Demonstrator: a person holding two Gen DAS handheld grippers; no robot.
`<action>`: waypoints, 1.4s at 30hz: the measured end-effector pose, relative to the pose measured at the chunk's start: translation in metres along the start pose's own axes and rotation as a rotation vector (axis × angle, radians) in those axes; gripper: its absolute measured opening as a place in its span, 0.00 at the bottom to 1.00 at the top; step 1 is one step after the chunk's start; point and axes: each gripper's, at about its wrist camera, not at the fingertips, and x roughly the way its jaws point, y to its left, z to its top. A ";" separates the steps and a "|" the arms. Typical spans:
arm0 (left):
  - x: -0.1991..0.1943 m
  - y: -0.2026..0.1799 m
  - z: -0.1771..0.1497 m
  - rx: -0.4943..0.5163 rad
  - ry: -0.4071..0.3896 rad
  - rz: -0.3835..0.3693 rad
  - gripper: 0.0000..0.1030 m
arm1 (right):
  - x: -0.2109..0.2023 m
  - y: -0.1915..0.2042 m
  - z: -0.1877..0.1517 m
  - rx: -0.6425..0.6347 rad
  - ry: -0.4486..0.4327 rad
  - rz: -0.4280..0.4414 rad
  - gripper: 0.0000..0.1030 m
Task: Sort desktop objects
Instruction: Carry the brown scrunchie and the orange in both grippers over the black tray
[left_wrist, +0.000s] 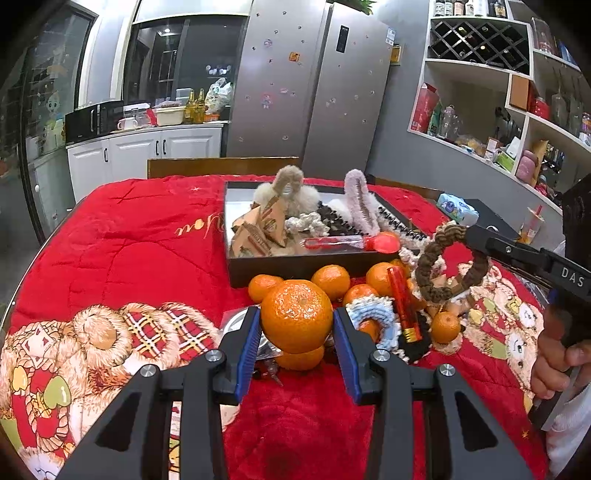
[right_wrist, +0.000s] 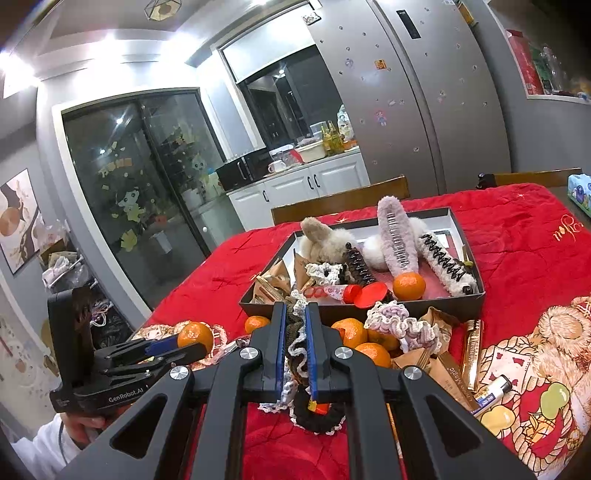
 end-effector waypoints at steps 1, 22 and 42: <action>-0.001 -0.002 0.002 0.004 -0.005 -0.001 0.39 | 0.000 -0.001 0.000 0.003 0.000 0.002 0.10; 0.031 -0.006 0.067 0.010 0.036 0.012 0.39 | 0.008 -0.004 0.035 0.043 -0.013 0.011 0.10; 0.139 -0.048 0.130 0.046 0.118 -0.091 0.39 | 0.065 -0.040 0.093 0.028 0.013 -0.060 0.11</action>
